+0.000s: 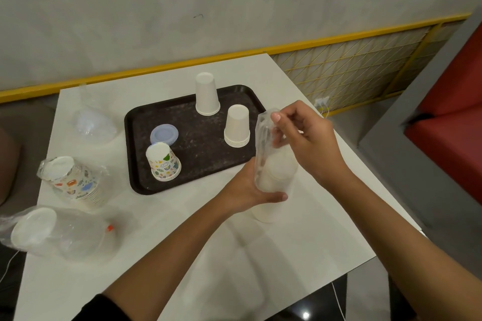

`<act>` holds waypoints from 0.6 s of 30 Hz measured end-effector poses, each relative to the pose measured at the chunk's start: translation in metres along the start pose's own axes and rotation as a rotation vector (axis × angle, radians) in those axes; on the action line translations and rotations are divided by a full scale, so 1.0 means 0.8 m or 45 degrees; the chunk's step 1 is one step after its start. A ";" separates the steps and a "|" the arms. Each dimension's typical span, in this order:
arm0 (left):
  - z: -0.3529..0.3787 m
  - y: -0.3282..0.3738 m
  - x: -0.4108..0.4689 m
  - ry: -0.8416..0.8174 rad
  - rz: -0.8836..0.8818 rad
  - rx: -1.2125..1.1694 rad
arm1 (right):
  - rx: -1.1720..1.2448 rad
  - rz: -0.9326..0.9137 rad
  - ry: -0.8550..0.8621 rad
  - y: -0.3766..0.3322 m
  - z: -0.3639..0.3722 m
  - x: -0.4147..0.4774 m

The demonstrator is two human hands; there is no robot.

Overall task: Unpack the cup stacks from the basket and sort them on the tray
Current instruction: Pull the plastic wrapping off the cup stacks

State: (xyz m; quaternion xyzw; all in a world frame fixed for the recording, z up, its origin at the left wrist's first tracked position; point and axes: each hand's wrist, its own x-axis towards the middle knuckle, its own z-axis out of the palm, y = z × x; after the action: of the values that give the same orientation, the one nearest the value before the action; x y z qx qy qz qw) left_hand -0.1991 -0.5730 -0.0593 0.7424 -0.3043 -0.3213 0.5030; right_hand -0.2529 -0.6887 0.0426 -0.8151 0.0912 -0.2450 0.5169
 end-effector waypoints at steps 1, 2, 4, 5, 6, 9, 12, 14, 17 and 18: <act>0.000 0.002 0.000 0.005 -0.004 -0.017 | 0.027 0.015 0.027 -0.003 -0.002 0.003; -0.001 0.005 -0.001 0.014 -0.004 -0.034 | 0.069 0.022 0.047 -0.007 -0.004 0.005; -0.004 0.012 -0.001 0.026 0.005 -0.055 | 0.142 0.001 0.055 -0.015 -0.008 0.010; -0.006 0.018 -0.002 0.034 0.015 -0.060 | 0.165 -0.016 0.050 -0.020 -0.010 0.013; -0.008 0.022 -0.003 0.038 0.022 -0.062 | 0.188 -0.026 0.043 -0.025 -0.012 0.016; -0.011 0.033 -0.008 0.016 0.014 -0.067 | 0.248 -0.007 0.028 -0.039 -0.014 0.025; -0.020 0.045 -0.009 0.015 0.032 -0.077 | 0.315 -0.006 0.029 -0.055 -0.014 0.045; -0.029 0.055 -0.007 0.033 0.057 -0.069 | 0.354 -0.035 0.029 -0.075 -0.018 0.066; -0.041 0.080 -0.015 0.061 0.116 -0.113 | 0.445 -0.112 -0.014 -0.111 -0.027 0.096; -0.047 0.080 -0.010 0.047 0.146 -0.128 | 0.434 -0.137 -0.010 -0.119 -0.026 0.108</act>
State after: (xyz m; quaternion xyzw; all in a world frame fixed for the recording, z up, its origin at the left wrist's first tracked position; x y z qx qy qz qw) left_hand -0.1827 -0.5659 0.0132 0.7035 -0.3203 -0.2931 0.5627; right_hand -0.1989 -0.6973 0.1604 -0.7202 0.0028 -0.2811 0.6342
